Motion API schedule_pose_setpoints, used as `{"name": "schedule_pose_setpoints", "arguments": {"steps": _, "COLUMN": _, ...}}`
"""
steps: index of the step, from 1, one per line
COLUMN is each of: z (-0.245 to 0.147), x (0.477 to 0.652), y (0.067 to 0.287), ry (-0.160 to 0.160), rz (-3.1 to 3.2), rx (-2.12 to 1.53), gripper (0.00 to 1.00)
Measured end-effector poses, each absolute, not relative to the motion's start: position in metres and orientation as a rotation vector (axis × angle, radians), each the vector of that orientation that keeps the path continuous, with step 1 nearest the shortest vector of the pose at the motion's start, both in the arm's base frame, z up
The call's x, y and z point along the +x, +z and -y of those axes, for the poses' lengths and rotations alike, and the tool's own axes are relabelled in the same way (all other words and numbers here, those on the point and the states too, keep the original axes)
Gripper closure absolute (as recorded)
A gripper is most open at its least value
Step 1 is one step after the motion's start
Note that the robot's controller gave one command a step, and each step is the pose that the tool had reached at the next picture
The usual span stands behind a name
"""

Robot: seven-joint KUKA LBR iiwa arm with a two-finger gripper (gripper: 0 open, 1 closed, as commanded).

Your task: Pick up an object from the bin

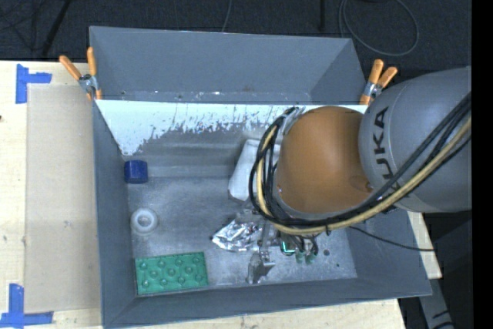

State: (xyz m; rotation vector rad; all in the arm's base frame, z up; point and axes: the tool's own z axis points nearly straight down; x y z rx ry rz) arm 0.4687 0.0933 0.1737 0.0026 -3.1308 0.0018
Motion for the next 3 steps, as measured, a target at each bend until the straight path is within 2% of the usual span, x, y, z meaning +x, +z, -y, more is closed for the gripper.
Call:
{"name": "schedule_pose_setpoints", "arguments": {"steps": 1, "z": -0.0659, "x": 0.4849, "y": 0.0735, "ry": -0.01, "rz": 3.149, "rx": -0.185, "gripper": 0.0}}
{"name": "schedule_pose_setpoints", "arguments": {"steps": 2, "z": -0.0649, "x": 0.4901, "y": 0.0778, "ry": -0.013, "rz": 3.168, "rx": -0.196, "gripper": 1.0}}
{"name": "schedule_pose_setpoints", "arguments": {"steps": 3, "z": -0.0648, "x": 0.4823, "y": 0.073, "ry": -0.006, "rz": 3.139, "rx": -0.19, "gripper": 0.0}}
